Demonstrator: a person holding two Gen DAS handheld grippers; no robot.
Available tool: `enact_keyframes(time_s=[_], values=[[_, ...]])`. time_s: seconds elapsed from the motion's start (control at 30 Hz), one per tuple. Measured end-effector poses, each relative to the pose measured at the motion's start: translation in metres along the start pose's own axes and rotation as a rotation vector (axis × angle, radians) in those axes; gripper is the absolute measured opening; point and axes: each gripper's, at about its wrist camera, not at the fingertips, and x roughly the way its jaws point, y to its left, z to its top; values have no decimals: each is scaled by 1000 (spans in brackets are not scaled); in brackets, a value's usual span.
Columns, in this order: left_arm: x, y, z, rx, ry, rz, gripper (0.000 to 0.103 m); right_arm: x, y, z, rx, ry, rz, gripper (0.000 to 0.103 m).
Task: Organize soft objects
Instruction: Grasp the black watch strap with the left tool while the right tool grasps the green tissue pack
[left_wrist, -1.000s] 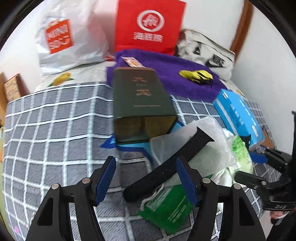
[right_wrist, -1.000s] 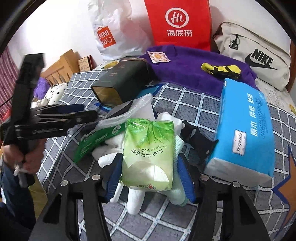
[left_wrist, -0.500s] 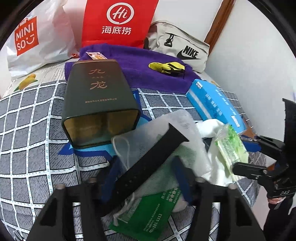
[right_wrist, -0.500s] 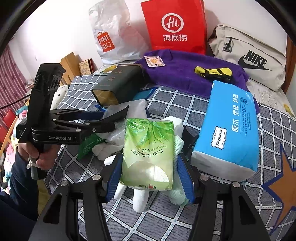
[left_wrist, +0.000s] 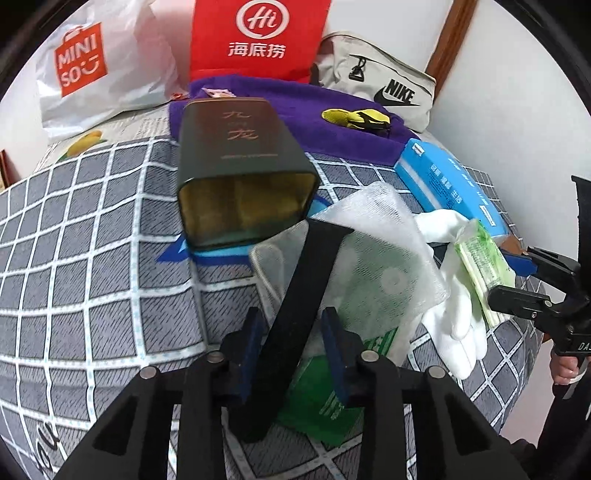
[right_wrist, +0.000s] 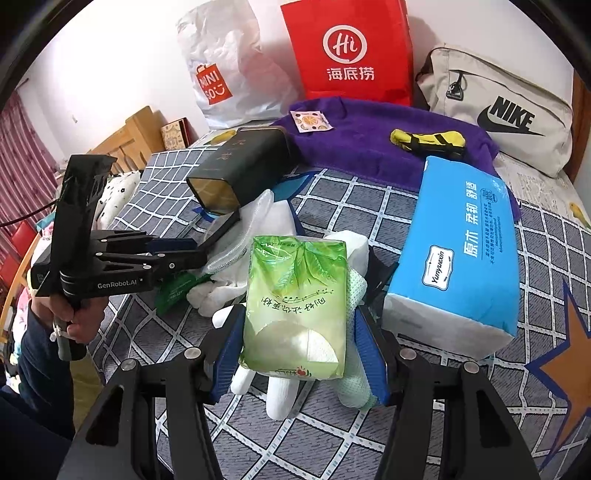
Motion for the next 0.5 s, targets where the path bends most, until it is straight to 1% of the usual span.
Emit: enact_keyframes(time_s=[0.17, 0.2, 0.23, 0.3, 0.5], values=[[-6, 1, -8, 13, 0, 20, 32, 0, 1, -2, -2, 5, 1, 58], [-5, -1, -9, 19, -3, 31, 30, 1, 1, -2, -2, 8, 0, 58], [-5, -2, -10, 22, -5, 33, 25, 2, 2, -2, -4, 11, 0, 58], [-7, -1, -11, 14, -5, 27, 23, 3, 3, -3, -9, 14, 0, 58], [-11, 3, -16, 15, 0, 46, 21, 0, 3, -4, -8, 6, 10, 58]])
